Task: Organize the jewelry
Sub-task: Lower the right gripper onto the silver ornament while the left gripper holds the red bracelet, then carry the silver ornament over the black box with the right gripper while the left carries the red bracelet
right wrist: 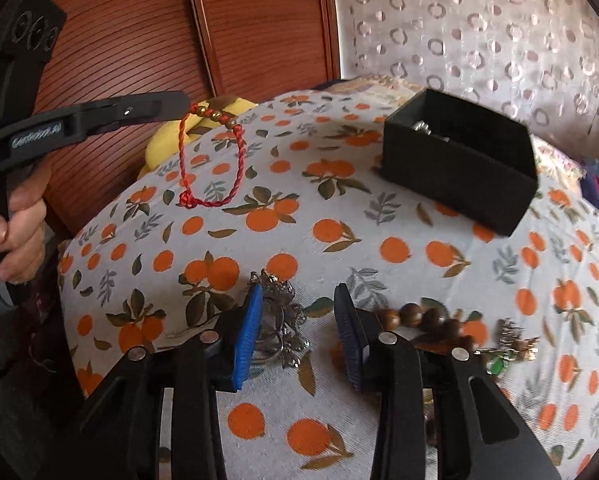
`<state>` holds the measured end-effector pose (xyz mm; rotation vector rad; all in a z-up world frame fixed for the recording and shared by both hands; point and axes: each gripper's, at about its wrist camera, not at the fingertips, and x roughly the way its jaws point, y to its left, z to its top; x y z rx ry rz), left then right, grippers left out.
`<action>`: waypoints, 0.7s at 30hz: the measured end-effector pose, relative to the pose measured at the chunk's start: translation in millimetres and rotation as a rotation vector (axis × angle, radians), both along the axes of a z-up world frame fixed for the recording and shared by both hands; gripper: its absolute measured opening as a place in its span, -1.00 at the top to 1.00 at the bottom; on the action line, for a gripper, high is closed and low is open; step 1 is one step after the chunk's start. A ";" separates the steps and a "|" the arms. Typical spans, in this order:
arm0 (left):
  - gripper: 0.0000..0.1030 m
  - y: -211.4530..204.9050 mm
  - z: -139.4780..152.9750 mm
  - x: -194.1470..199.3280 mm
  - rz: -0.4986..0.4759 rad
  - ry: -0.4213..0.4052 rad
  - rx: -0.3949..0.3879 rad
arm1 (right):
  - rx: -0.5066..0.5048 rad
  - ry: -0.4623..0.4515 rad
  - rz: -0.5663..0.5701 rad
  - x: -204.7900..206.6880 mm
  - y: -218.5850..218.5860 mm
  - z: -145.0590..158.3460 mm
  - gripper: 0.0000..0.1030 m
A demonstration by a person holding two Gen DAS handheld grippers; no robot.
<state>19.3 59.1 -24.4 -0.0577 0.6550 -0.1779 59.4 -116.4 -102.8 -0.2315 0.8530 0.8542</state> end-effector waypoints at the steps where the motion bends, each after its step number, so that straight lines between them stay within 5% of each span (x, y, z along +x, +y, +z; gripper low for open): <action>1: 1.00 -0.1 -1.2 0.3 -0.001 0.001 -0.001 | 0.006 0.017 0.002 2.3 1.2 -1.1 0.23; 4: 1.00 -0.3 -4.0 0.7 -0.004 0.006 -0.003 | 0.016 0.047 0.014 5.2 3.0 -3.0 0.24; 12: 1.00 -6.3 -5.5 3.5 -0.014 0.012 -0.005 | 0.038 0.079 0.043 4.4 3.4 -4.8 0.72; 21: 1.00 -15.0 -0.9 9.9 -0.027 0.000 -0.006 | 0.036 0.019 0.007 5.9 -12.5 6.7 0.75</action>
